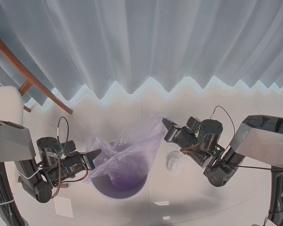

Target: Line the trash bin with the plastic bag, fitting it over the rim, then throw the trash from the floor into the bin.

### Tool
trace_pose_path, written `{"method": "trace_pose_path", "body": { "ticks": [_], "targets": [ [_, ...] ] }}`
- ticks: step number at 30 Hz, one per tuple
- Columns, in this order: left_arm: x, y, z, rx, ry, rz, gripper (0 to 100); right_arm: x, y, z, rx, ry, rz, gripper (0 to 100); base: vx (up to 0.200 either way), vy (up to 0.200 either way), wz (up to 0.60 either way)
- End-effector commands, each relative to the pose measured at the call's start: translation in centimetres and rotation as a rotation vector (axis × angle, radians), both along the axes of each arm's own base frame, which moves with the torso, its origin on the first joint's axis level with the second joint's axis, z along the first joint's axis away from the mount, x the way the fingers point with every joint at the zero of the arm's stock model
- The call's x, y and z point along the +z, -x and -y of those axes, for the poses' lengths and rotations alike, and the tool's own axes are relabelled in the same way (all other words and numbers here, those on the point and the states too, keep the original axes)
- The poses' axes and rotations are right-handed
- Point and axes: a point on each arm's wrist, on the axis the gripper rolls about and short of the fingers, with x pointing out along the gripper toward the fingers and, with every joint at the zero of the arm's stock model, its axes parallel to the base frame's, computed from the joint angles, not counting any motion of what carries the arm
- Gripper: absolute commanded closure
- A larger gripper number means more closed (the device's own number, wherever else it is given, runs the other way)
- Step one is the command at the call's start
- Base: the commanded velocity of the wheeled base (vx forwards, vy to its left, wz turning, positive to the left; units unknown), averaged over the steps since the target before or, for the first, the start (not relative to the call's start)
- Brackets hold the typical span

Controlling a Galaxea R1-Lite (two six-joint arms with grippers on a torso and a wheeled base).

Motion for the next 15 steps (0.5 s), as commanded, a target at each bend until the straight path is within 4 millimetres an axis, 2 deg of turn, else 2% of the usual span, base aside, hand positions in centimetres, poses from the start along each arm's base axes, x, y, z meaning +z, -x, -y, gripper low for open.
{"method": "trace_pose_path", "body": {
  "ticks": [1,9,15],
  "targets": [
    [-0.7,-1.9,-0.3,0.052,0.069,-0.054,100,0.1,-1.9,-0.1,-0.022,-0.04,0.016,100,0.0,0.0,0.0],
    [-0.3,-3.5,-1.2,0.097,0.067,-0.091,100,0.4,-2.7,-0.7,-0.014,-0.039,-0.005,100,0.0,0.0,0.0],
    [-0.3,-5.2,-2.5,0.172,0.073,-0.137,100,-1.0,-3.2,-1.0,-0.012,-0.017,-0.038,100,0.0,0.0,0.0]
  ]
}}
